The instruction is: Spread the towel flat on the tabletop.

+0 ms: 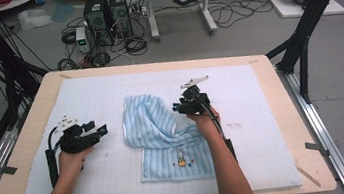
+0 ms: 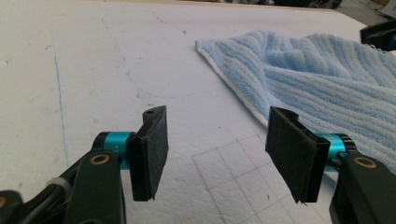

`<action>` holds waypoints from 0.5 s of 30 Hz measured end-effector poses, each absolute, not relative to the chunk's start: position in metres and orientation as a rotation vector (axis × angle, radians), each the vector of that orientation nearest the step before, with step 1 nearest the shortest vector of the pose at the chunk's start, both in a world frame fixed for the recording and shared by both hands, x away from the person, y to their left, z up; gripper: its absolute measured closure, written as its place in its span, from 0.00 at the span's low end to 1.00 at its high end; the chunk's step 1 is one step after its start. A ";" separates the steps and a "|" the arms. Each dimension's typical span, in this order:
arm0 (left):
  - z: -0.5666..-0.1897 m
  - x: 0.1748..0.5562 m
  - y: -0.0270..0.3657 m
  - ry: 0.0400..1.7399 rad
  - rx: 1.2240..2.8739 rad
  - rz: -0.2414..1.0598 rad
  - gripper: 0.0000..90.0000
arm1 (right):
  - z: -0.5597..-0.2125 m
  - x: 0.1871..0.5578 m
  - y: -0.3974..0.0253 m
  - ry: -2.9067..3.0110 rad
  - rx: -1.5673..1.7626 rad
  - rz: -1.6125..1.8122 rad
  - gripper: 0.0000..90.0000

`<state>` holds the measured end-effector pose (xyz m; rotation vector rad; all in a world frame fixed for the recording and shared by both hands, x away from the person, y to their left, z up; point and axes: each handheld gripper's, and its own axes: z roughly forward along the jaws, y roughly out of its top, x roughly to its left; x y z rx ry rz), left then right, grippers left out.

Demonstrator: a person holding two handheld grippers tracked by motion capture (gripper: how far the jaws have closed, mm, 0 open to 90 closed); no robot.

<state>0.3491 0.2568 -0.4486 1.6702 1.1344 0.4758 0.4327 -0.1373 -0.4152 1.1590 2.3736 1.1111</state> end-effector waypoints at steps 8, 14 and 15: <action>-0.449 0.349 0.256 1.132 1.667 0.473 0.44 | -0.434 0.445 -0.087 2.497 1.082 1.031 0.45; -0.449 0.349 0.256 1.133 1.665 0.471 0.44 | -0.438 0.443 -0.074 2.521 1.042 0.970 0.61; -0.449 0.349 0.256 1.132 1.666 0.471 0.44 | -0.436 0.442 -0.075 2.536 1.040 0.966 0.75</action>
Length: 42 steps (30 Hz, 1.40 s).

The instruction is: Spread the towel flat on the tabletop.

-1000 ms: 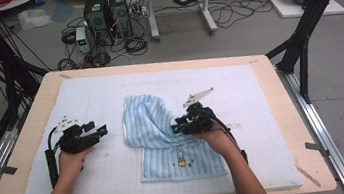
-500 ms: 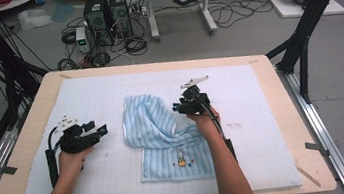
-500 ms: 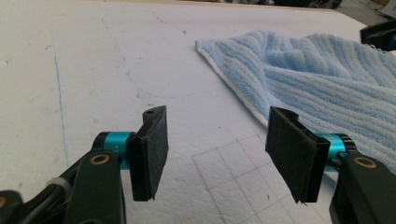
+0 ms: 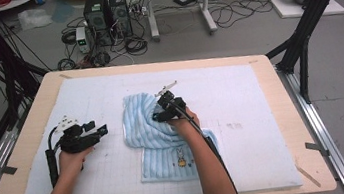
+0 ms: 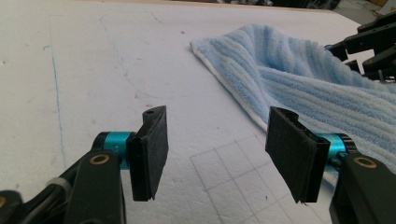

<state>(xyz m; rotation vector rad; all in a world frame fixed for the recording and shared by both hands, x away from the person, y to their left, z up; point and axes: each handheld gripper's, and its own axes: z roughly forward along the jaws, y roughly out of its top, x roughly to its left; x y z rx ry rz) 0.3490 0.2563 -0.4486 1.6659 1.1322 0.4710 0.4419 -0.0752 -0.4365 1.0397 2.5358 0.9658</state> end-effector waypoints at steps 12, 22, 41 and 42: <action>-0.449 0.349 0.255 1.130 1.672 0.472 0.44 | -0.418 0.445 -0.100 2.279 0.952 0.613 0.93; -0.449 0.349 0.249 1.104 1.690 0.448 0.44 | -0.402 0.447 -0.143 2.019 1.127 0.622 0.65; -0.447 0.360 0.210 1.044 1.756 0.335 0.47 | -0.417 0.346 -0.206 2.169 1.102 1.029 0.50; -0.446 0.363 0.206 1.041 1.763 0.323 0.47 | -0.418 0.342 -0.209 2.165 1.108 1.042 0.50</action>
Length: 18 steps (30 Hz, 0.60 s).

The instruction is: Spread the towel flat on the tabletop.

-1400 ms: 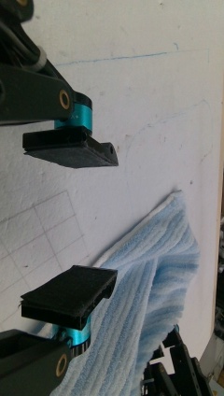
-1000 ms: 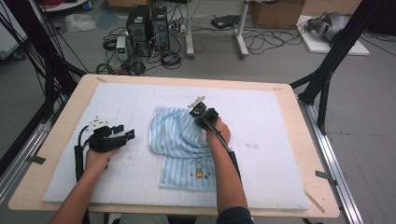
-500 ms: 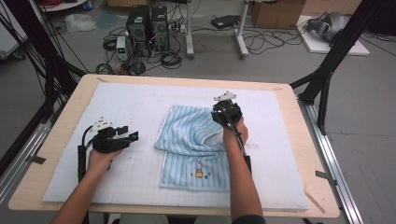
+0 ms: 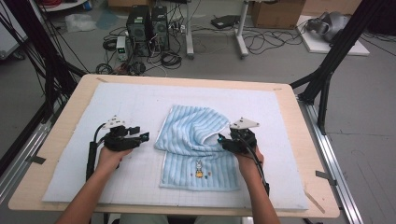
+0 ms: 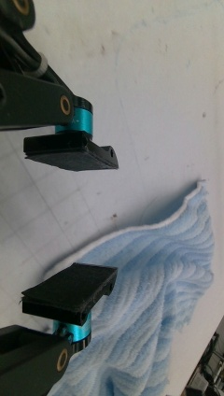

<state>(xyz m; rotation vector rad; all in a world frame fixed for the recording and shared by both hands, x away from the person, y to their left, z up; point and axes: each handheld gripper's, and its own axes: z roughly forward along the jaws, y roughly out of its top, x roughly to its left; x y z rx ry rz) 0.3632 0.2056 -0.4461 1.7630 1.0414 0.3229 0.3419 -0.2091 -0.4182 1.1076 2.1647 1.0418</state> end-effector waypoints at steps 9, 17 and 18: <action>-0.440 0.399 0.163 1.040 1.841 0.309 0.47 | -0.420 0.324 -0.226 2.130 1.104 1.138 0.49; -0.451 0.414 0.131 1.052 1.963 0.353 0.49 | -0.421 0.322 -0.229 2.142 1.078 1.155 0.47; -0.451 0.416 0.129 1.050 1.969 0.353 0.52 | -0.421 0.323 -0.230 2.145 1.074 1.162 0.46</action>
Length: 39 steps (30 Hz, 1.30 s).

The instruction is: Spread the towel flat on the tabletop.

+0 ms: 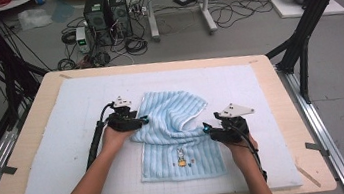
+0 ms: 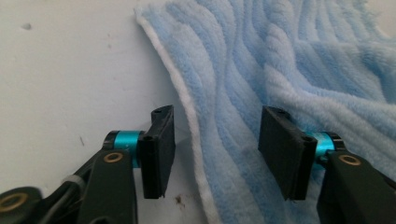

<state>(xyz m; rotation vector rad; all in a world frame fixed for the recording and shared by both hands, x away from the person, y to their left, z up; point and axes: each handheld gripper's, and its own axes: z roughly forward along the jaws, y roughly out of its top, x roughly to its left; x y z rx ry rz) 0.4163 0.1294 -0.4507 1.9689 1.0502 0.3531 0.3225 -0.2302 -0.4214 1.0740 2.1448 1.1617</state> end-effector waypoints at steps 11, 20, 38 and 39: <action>-0.444 0.450 0.121 1.021 1.984 0.365 0.96 | -0.423 0.323 -0.233 2.140 1.094 1.183 0.46; -0.436 0.485 0.160 1.226 1.798 0.531 0.97 | -0.426 0.323 -0.237 2.129 1.117 1.184 0.46; -0.434 0.462 0.187 1.208 1.681 0.419 0.41 | -0.422 0.331 -0.213 2.152 1.068 1.272 0.54; -0.435 0.459 0.189 1.206 1.681 0.415 0.41 | -0.422 0.334 -0.206 2.171 1.046 1.281 0.56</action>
